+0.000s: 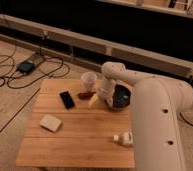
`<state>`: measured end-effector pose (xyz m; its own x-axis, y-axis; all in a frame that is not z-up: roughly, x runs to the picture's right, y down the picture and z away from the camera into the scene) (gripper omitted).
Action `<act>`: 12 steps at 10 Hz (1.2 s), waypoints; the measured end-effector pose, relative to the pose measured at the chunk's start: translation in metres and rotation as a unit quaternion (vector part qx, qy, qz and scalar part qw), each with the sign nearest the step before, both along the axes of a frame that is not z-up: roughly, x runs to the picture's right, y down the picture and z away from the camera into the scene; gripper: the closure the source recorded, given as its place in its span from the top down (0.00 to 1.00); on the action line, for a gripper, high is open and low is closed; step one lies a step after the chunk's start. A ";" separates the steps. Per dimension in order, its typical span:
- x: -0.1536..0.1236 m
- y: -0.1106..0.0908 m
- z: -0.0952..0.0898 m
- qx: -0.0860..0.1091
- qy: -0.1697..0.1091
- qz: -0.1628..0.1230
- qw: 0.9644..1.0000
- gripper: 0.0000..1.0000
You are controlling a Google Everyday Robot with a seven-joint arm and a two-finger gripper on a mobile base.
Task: Push the ceramic bowl across the table
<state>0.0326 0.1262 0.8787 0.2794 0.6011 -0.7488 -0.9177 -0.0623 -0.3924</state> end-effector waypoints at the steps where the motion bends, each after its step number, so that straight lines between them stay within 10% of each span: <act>1: -0.001 0.007 -0.007 -0.002 -0.003 0.002 1.000 0.80; 12: -0.006 0.068 -0.081 -0.016 -0.046 0.007 0.999 0.80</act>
